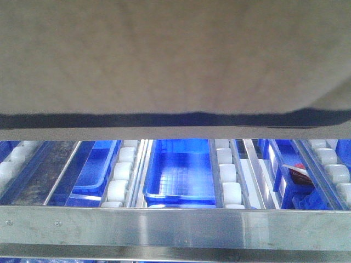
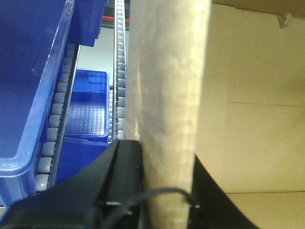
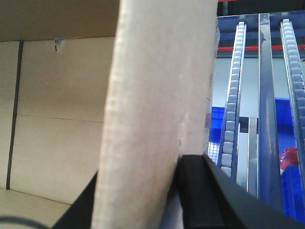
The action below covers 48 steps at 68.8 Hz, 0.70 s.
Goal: Grab box from left shelf to table start
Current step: 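Lift the box with both grippers and pull it off the roller shelf, then hold the box with both grippers while the base turns away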
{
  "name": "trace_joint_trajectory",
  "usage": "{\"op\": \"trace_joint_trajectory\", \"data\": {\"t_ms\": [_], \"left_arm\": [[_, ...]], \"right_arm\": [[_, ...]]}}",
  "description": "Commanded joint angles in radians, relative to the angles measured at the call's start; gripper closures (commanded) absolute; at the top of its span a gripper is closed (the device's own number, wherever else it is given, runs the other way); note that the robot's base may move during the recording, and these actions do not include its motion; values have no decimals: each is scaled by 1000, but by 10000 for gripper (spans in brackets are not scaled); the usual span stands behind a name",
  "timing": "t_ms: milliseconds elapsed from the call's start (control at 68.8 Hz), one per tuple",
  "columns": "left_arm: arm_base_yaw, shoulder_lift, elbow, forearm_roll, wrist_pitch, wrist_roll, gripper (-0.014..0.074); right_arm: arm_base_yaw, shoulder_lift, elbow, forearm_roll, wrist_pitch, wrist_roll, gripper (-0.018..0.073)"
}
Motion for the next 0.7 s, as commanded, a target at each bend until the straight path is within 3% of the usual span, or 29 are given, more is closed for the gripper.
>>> {"op": "trace_joint_trajectory", "data": {"t_ms": [0, 683], "left_arm": [[-7, 6, -34, 0, -206, -32, 689], [-7, 8, -33, 0, -206, -32, 689]], "right_arm": [[-4, 20, -28, -49, -160, -2, 501], [-4, 20, -28, -49, -160, -2, 501]]}}
